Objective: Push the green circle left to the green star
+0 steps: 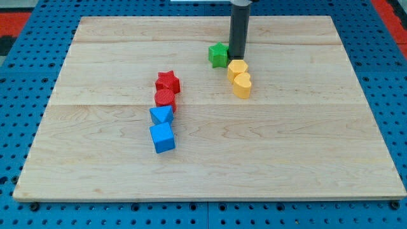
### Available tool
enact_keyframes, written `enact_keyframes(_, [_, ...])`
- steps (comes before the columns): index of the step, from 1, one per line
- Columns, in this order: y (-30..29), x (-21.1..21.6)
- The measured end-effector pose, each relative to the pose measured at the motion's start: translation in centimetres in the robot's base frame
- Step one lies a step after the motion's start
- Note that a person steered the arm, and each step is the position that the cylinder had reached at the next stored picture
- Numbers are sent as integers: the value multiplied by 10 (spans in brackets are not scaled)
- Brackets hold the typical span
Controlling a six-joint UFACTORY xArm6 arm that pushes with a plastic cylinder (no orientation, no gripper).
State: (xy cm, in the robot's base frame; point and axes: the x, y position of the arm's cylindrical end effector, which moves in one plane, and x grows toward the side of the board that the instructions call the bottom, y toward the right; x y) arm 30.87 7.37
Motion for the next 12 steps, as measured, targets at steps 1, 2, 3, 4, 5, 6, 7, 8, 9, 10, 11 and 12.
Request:
enact_keyframes(1, [36, -35])
enact_keyframes(2, [36, -35])
enact_keyframes(3, [36, -61])
enact_keyframes(4, [32, -94])
enact_keyframes(5, [32, -94])
enact_keyframes(6, [28, -92])
enact_keyframes(7, [24, -80])
enact_keyframes(8, [17, -78])
enact_keyframes(9, [12, -78])
enact_keyframes(10, [16, -80])
enact_keyframes(11, [11, -79])
enact_keyframes(12, [11, -79])
